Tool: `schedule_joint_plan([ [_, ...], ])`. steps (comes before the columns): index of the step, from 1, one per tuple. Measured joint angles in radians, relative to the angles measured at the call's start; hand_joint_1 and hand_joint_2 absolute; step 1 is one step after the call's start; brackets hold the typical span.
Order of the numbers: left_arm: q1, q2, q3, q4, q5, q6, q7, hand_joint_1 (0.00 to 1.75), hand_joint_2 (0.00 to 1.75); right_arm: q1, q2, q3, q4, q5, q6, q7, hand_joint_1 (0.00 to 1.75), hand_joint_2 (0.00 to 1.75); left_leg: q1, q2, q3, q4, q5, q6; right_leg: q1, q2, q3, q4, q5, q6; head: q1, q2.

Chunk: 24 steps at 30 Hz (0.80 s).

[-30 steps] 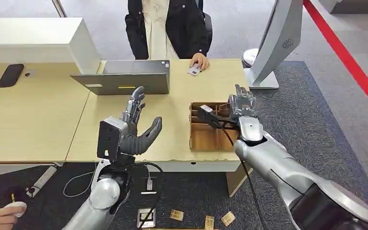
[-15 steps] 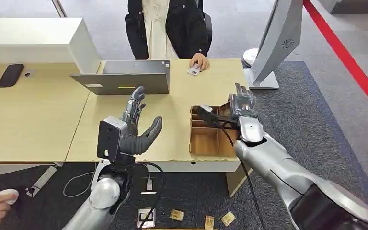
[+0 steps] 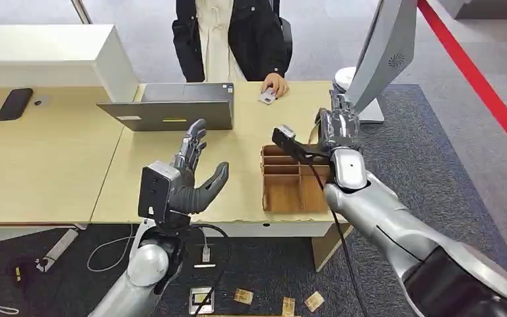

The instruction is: Pass the card to the sensor for recognition and then transmit it.

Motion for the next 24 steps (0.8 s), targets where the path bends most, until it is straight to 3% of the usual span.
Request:
schedule_joint_plan([
  [16,-0.014,-0.021,-0.001,0.035,0.014,-0.01,-0.029,0.0,1.75,-0.037,-0.06,-0.021,-0.144,0.034,0.005,-0.003,1.75,1.75,0.0,0.0,0.0,0.0,0.0,0.0,0.0,0.0,0.0,0.0,0.0,0.0,0.0,0.0],
  [21,-0.024,-0.024,-0.002,0.047,0.03,-0.04,-0.036,0.0,1.75,-0.055,-0.061,-0.018,-0.15,0.042,0.08,-0.012,1.75,1.75,0.0,0.0,0.0,0.0,0.0,0.0,0.0,0.0,0.0,0.0,0.0,0.0,0.0,0.0],
  [24,-0.036,-0.028,-0.004,0.058,0.036,-0.057,-0.045,0.0,1.75,-0.093,-0.035,-0.012,-0.137,0.027,0.122,-0.039,1.75,1.75,0.0,0.0,0.0,0.0,0.0,0.0,0.0,0.001,0.0,0.0,0.0,0.0,0.0,0.0],
])
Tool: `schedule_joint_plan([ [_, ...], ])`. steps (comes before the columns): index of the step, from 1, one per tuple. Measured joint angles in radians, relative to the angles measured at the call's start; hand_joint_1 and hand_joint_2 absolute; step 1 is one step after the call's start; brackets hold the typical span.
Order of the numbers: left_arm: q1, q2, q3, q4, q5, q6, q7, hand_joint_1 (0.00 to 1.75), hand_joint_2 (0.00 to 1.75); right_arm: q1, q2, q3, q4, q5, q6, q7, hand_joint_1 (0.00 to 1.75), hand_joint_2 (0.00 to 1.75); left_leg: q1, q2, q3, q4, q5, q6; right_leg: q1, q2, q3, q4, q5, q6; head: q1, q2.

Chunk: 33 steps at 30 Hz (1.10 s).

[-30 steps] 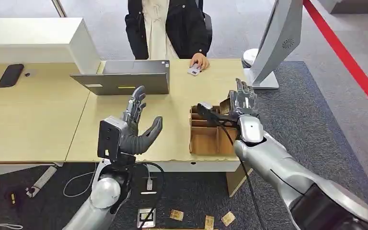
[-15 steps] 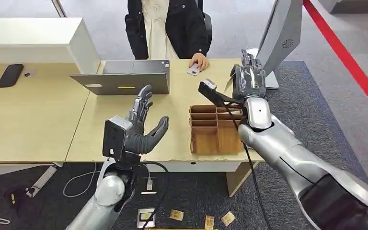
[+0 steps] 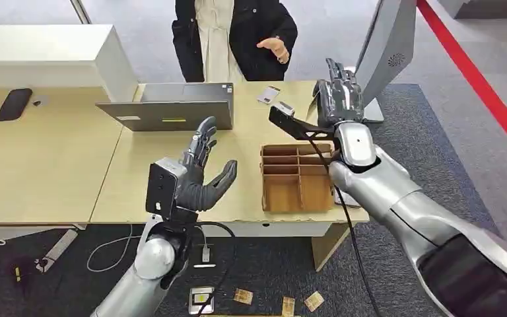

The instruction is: Pass the card to the sensor for recognition and then transmit it.

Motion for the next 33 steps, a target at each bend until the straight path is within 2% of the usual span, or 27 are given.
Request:
schedule_joint_plan([
  [7,-0.026,-0.015,-0.003,0.036,0.013,-0.02,-0.022,0.0,1.75,-0.109,0.089,0.006,0.085,-0.017,0.05,-0.028,1.75,1.75,0.0,0.0,0.0,0.0,0.0,0.0,0.0,0.0,0.0,0.0,0.0,0.0,0.0,0.0],
  [17,-0.054,-0.032,-0.014,0.068,0.019,-0.031,-0.031,0.0,1.75,-0.181,0.158,0.019,0.182,-0.022,0.082,-0.004,1.75,1.75,0.0,0.0,0.0,0.0,0.0,0.0,0.0,0.0,0.0,0.0,0.0,0.0,0.0,0.0],
  [25,-0.06,-0.04,-0.021,0.091,0.021,-0.035,-0.04,0.0,1.75,-0.189,0.171,0.024,0.239,-0.047,0.103,0.051,1.75,1.75,0.0,0.0,0.0,0.0,0.0,0.0,0.0,0.0,0.0,0.0,0.0,0.0,0.0,0.0],
  [33,-0.06,-0.04,-0.021,0.092,0.021,-0.037,-0.028,0.0,1.75,-0.183,0.171,0.024,0.275,-0.058,0.111,0.078,1.75,1.75,0.0,0.0,0.0,0.0,0.0,0.0,0.0,0.0,0.0,0.0,0.0,0.0,0.0,0.0],
])
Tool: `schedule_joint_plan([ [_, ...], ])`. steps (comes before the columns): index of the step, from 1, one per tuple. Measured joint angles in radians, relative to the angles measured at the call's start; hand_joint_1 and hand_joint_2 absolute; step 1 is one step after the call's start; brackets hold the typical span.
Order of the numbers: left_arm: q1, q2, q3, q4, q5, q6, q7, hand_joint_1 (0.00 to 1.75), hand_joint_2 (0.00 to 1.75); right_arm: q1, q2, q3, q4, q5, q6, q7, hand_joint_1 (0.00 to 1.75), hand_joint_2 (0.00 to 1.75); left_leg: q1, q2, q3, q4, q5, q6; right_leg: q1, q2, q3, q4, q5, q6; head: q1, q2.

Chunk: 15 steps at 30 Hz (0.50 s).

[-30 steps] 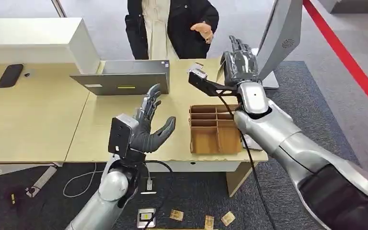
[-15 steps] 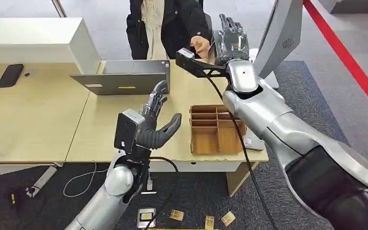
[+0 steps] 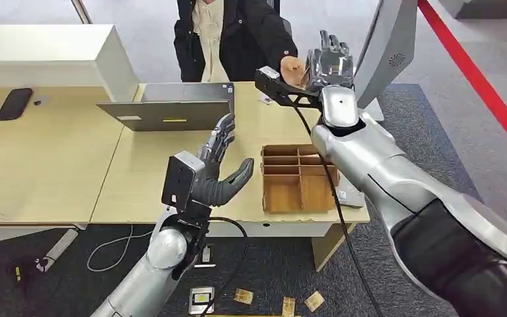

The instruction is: Pass the card to the sensor for recognition and then transmit it.

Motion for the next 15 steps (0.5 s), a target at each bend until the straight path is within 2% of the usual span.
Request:
schedule_joint_plan([
  [6,0.0,0.0,0.0,0.0,-0.001,0.009,0.005,0.0,1.75,0.008,0.0,0.0,0.012,0.0,0.0,0.0,1.75,1.75,0.0,0.0,0.0,0.0,0.0,0.0,0.0,0.0,0.0,0.0,0.0,0.0,0.0,0.0],
  [7,0.0,0.0,0.0,0.0,-0.001,0.009,0.005,0.0,1.75,0.009,0.0,0.0,0.014,-0.001,0.0,0.0,0.45,1.75,0.0,0.0,0.0,0.0,0.0,0.0,0.0,0.0,0.0,0.0,0.0,0.0,0.0,0.0],
  [8,0.0,0.0,-0.002,0.0,-0.001,0.011,0.007,0.0,1.75,0.009,0.0,0.0,0.015,-0.003,0.0,0.0,0.02,1.75,0.0,0.0,0.0,0.0,0.0,0.0,0.0,0.0,0.0,0.0,0.0,0.0,0.0,0.0],
  [15,0.0,0.0,-0.005,0.0,0.003,0.011,0.012,0.0,1.75,0.012,-0.001,0.0,0.024,-0.026,-0.031,-0.003,0.0,1.75,0.0,0.0,0.0,0.0,0.0,0.0,0.0,0.0,0.0,0.0,0.0,0.0,0.0,0.0],
])
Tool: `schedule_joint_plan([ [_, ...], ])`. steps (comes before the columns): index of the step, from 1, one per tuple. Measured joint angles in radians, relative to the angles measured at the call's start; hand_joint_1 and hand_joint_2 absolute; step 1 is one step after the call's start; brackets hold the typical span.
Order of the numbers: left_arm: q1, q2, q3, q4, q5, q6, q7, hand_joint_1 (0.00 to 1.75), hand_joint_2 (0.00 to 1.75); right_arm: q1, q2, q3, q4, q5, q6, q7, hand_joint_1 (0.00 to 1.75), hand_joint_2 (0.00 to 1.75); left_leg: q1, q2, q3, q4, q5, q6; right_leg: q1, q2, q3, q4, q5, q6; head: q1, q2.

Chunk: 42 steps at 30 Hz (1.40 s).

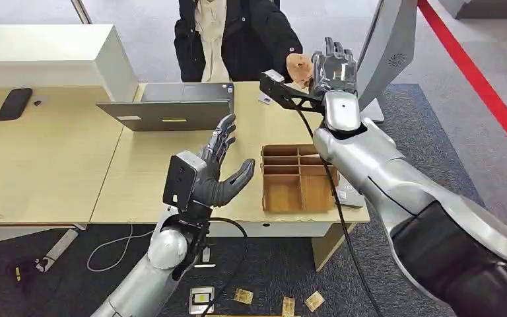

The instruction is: Pass the card to the sensor for recognition and then transmit it.

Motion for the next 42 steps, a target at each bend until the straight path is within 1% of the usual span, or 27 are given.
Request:
schedule_joint_plan([
  [4,-0.001,0.0,0.0,0.0,0.0,-0.001,0.001,0.0,1.75,0.0,-0.001,-0.006,0.0,-0.049,-0.042,-0.023,0.0,1.75,0.0,0.0,0.0,0.0,0.0,0.0,0.0,0.0,0.0,0.0,0.0,0.0,0.0,0.0],
  [6,-0.001,0.0,0.0,0.0,-0.002,0.001,0.003,0.0,1.75,0.001,-0.002,-0.021,-0.001,-0.114,-0.097,-0.055,0.0,1.75,0.0,0.0,0.0,0.0,0.0,0.0,0.0,0.0,0.0,0.0,0.0,0.0,0.0,0.0],
  [11,-0.001,0.0,0.0,-0.001,-0.015,0.017,0.02,0.0,1.75,0.005,-0.01,-0.07,-0.034,-0.241,-0.286,-0.19,0.0,1.75,0.0,0.0,0.0,0.0,0.0,0.0,0.0,0.0,0.0,0.0,0.0,0.0,0.0,0.0],
  [13,0.0,0.002,0.0,-0.001,-0.024,0.028,0.024,0.0,1.75,0.02,-0.016,-0.097,-0.068,-0.293,-0.345,-0.254,0.0,1.75,0.0,0.0,0.0,0.0,0.0,0.0,0.0,0.0,0.0,0.0,0.0,0.0,0.0,0.0],
  [14,0.001,0.003,0.0,-0.002,-0.029,0.035,0.026,0.0,1.75,0.032,-0.018,-0.108,-0.092,-0.326,-0.357,-0.285,0.0,1.75,0.0,0.0,0.0,0.0,0.0,0.0,0.0,0.0,0.0,0.0,0.0,0.0,0.0,0.0],
  [16,0.003,0.006,0.001,-0.002,-0.033,0.038,0.03,0.0,1.75,0.056,-0.024,-0.127,-0.137,-0.353,-0.364,-0.317,0.0,1.75,0.0,0.0,0.0,0.0,0.0,0.0,0.0,0.0,0.0,0.0,0.0,0.0,0.0,0.0],
  [19,0.006,0.009,0.001,-0.002,-0.033,0.042,0.03,0.0,1.75,0.079,-0.033,-0.154,-0.191,-0.374,-0.367,-0.332,0.0,1.75,0.0,0.0,0.0,0.0,0.0,0.0,0.0,0.0,0.0,0.0,0.0,0.0,0.0,0.0],
  [21,0.008,0.01,0.001,-0.002,-0.035,0.05,0.031,0.0,1.75,0.104,-0.042,-0.174,-0.239,-0.435,-0.37,-0.373,0.0,1.75,0.0,0.0,0.0,0.0,0.0,0.0,0.0,0.0,0.0,0.0,0.0,0.0,0.0,0.0],
  [23,0.014,0.013,0.002,-0.003,-0.042,0.069,0.032,0.0,1.75,0.153,-0.061,-0.193,-0.324,-0.502,-0.366,-0.411,0.0,1.75,0.0,0.0,0.001,0.0,0.0,0.0,0.0,0.0,0.001,0.0,0.0,0.0,0.0,0.0],
  [25,0.024,0.019,0.003,-0.01,-0.053,0.093,0.035,0.0,1.75,0.224,-0.082,-0.203,-0.429,-0.561,-0.359,-0.415,0.0,1.75,0.0,0.0,0.001,0.0,0.0,0.0,0.0,0.0,0.001,0.0,0.0,0.0,0.0,0.0],
  [28,0.042,0.034,0.011,-0.024,-0.079,0.114,0.037,0.0,1.75,0.368,-0.116,-0.213,-0.609,-0.637,-0.328,-0.418,0.0,1.75,0.0,-0.001,0.001,0.0,-0.001,0.0,0.0,0.0,0.001,0.0,-0.001,0.0,0.0,0.0],
  [30,0.054,0.044,0.02,-0.037,-0.102,0.124,0.039,0.0,1.75,0.469,-0.132,-0.224,-0.721,-0.688,-0.308,-0.44,0.0,1.75,0.001,-0.001,0.001,0.0,-0.001,0.0,0.001,0.0,0.001,0.0,-0.001,0.0,0.0,0.0],
  [32,0.068,0.055,0.033,-0.052,-0.131,0.131,0.043,0.0,1.75,0.573,-0.147,-0.235,-0.826,-0.728,-0.304,-0.464,0.0,1.75,0.001,-0.001,0.0,0.0,-0.001,0.0,0.001,-0.001,0.001,0.0,-0.001,0.0,0.0,0.0],
  [37,0.097,0.079,0.054,-0.097,-0.204,0.146,0.054,0.0,1.75,0.745,-0.175,-0.283,-1.023,-0.772,-0.327,-0.504,0.0,1.75,0.001,-0.001,0.001,0.0,-0.001,0.0,0.001,0.0,0.001,0.0,-0.002,0.0,0.0,0.0],
  [40,0.116,0.091,0.064,-0.124,-0.223,0.159,0.064,0.0,1.75,0.828,-0.184,-0.323,-1.115,-0.799,-0.364,-0.536,0.0,1.75,0.001,-0.001,0.001,0.0,-0.001,0.0,0.0,-0.001,0.001,0.0,-0.002,0.0,0.0,0.0],
  [42,0.129,0.099,0.075,-0.143,-0.226,0.159,0.067,0.0,1.75,0.88,-0.189,-0.352,-1.179,-0.817,-0.375,-0.556,0.0,1.75,0.0,-0.001,0.0,0.0,-0.001,0.0,0.0,0.0,0.001,0.0,-0.002,0.0,0.0,0.0],
])
